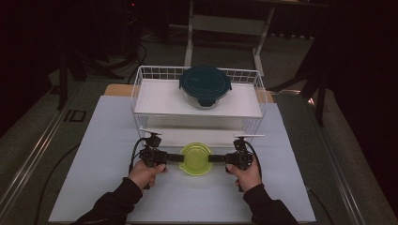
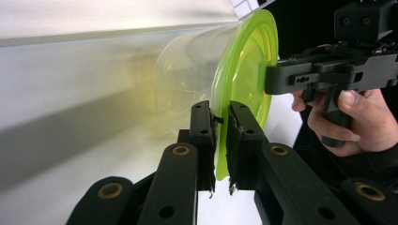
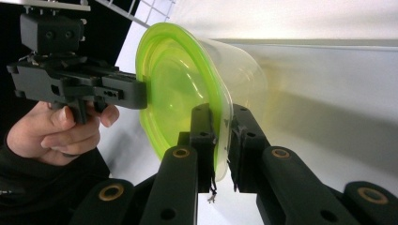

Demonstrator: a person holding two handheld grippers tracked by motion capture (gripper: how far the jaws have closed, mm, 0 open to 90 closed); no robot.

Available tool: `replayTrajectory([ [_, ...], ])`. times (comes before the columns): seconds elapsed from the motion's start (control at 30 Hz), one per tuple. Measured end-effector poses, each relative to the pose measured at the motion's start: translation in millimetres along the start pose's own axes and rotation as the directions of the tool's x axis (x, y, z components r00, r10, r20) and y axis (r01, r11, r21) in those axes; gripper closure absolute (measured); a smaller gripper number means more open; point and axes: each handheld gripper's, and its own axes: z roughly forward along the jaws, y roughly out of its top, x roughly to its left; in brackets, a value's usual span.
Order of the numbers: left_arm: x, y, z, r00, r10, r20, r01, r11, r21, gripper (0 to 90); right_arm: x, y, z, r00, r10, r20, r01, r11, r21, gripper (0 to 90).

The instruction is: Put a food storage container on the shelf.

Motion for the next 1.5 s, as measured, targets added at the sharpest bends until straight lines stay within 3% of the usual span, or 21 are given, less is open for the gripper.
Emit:
replayTrajectory([
  [0.3, -17.1, -2.0, -13.0, 0.9995, 0.017, 0.027, -0.017, 0.9998, -0.005, 81.1, 16.1, -2.3, -13.0, 0.9996, -0.023, -0.016, 0.023, 1.0, -0.011, 81.1],
  [0.53, -39.5, 1.4, -26.2, 0.9973, 0.054, 0.05, -0.053, 0.9983, -0.026, 81.4, 34.6, -0.5, -31.6, 0.9981, -0.054, -0.029, 0.053, 0.998, -0.033, 81.1],
  [0.87, -62.1, 7.1, -38.4, 0.9937, 0.09, 0.067, -0.087, 0.9952, -0.046, 82.1, 50.3, 2.6, -49.6, 0.9968, -0.07, -0.038, 0.068, 0.996, -0.056, 81.1],
  [1.17, -86.1, 21.7, -54.0, 0.9891, 0.137, 0.053, -0.133, 0.9878, -0.082, 82.3, 68.5, 14.9, -65.4, 0.9935, -0.105, -0.044, 0.101, 0.99, -0.097, 81.2],
  [1.5, -113.1, 50.4, -75.4, 0.9829, 0.178, 0.047, -0.171, 0.9771, -0.126, 82.2, 95.5, 44.0, -86.3, 0.987, -0.157, -0.036, 0.15, 0.977, -0.15, 81.2],
])
